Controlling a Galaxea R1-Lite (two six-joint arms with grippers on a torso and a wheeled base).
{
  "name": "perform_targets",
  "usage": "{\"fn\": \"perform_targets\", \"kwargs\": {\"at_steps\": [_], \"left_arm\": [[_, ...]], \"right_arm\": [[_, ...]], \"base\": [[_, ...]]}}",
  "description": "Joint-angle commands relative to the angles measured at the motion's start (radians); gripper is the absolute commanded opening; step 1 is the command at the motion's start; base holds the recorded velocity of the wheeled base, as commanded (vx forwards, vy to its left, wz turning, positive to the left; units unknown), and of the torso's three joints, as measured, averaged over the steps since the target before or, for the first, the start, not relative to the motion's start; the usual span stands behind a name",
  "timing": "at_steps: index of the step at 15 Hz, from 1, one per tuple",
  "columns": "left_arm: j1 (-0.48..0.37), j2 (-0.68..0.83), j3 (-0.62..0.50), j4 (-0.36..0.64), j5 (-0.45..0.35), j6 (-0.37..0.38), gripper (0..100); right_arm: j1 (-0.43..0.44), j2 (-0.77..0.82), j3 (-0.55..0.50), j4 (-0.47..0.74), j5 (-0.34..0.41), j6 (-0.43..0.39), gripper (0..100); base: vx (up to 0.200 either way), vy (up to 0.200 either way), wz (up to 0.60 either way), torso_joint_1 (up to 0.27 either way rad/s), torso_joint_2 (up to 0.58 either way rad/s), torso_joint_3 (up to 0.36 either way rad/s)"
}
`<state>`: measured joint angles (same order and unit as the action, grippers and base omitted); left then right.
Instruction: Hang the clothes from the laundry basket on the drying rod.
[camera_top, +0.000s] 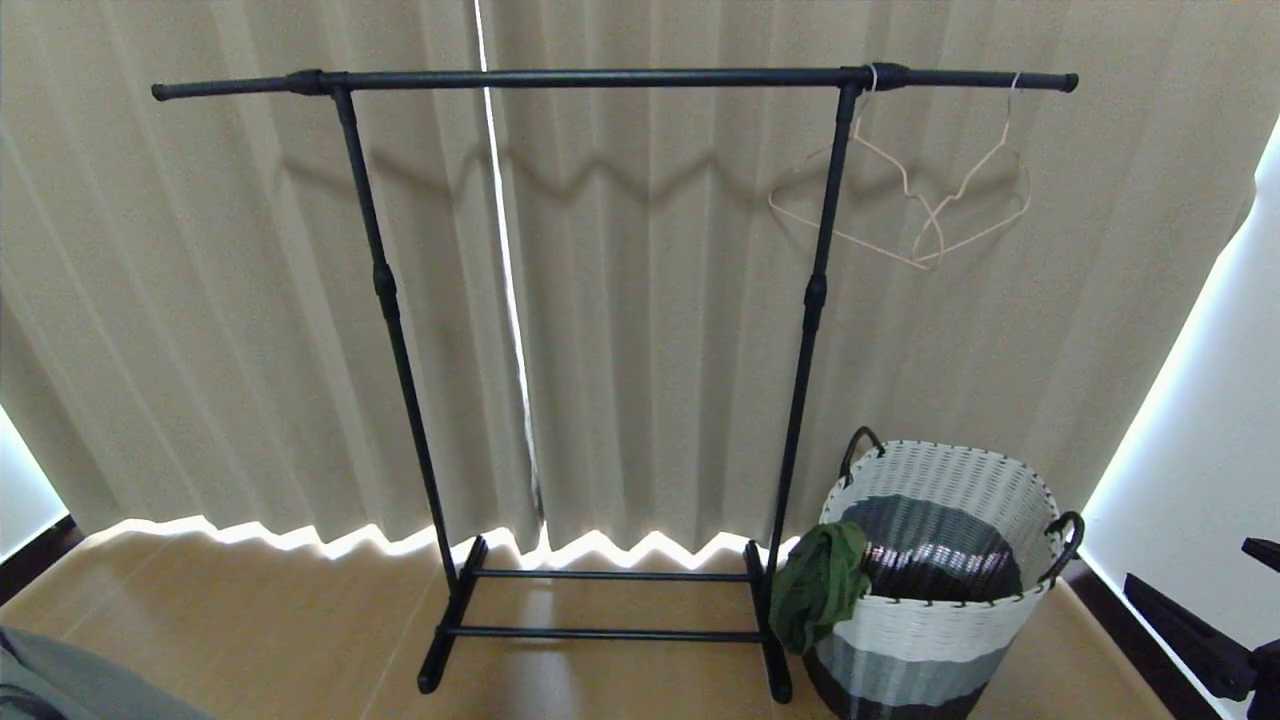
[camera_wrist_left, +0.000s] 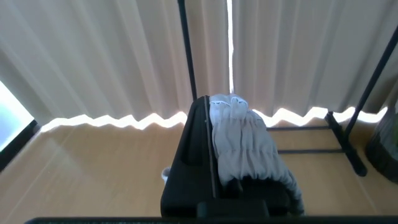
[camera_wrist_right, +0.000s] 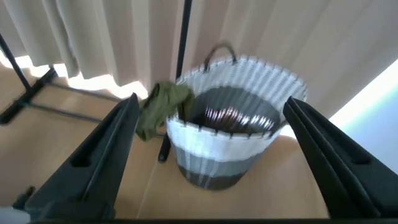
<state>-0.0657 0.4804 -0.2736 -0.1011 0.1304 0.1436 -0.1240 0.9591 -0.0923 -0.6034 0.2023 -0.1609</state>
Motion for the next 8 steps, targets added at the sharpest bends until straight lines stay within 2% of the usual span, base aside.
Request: {"fn": "perform_targets", "kwargs": {"at_steps": [1,8], "left_arm": [[0.000,0.004,0.007,-0.002,0.000,0.002,0],[-0.002,0.003,0.007,-0.003,0.000,0.005,0]], "right_arm": [[0.000,0.004,-0.004,0.001,0.000,0.000,100],[0.000,0.004,-0.009,-0.001,0.000,0.000,100]], "base": [[0.000,0.000,0.00,0.183,-0.51,-0.290],[0.000,0.000,0.00,0.194,-0.48,-0.282]]}}
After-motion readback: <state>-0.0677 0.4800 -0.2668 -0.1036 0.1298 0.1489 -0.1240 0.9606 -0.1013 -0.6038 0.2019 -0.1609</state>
